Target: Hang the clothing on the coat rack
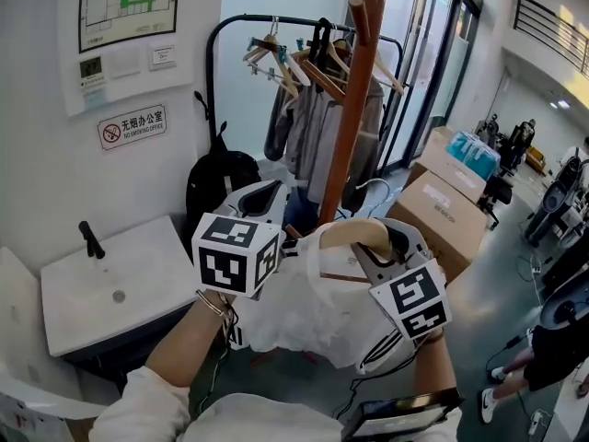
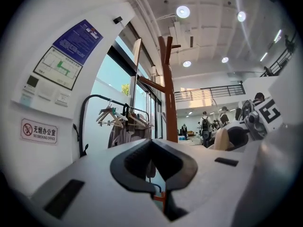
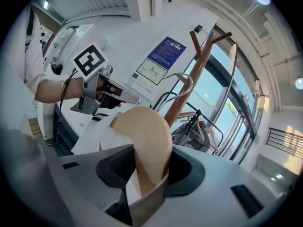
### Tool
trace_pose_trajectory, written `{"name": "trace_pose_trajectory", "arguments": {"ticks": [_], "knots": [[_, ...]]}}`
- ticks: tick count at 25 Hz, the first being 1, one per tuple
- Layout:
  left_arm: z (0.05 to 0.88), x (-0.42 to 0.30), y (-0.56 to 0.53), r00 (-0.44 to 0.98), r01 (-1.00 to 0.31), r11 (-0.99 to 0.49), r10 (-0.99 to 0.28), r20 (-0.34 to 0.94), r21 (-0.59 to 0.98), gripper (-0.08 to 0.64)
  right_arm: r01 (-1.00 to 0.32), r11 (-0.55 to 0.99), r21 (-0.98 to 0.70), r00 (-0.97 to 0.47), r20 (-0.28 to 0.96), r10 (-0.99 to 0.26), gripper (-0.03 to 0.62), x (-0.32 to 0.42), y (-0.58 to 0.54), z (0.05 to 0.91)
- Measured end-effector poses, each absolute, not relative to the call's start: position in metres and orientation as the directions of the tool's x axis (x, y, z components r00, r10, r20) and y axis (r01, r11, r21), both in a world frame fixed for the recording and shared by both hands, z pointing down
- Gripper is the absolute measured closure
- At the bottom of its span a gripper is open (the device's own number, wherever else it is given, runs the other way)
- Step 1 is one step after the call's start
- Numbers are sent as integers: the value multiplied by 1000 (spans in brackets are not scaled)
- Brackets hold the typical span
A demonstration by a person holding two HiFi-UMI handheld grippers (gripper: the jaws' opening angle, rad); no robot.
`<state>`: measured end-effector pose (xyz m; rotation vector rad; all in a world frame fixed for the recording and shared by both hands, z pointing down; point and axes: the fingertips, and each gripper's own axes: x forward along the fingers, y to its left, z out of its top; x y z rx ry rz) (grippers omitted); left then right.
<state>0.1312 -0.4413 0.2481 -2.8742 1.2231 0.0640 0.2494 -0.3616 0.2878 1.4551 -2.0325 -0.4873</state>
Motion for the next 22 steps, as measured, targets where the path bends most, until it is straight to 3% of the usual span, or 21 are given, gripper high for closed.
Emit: {"name": "trace_pose_trajectory", "arguments": {"ticks": [22], "knots": [[133,113,-435,739,-673,-731,-659,-138,-115,551,-745,322,584,-248,204,-947,413,240,-349,157]]}}
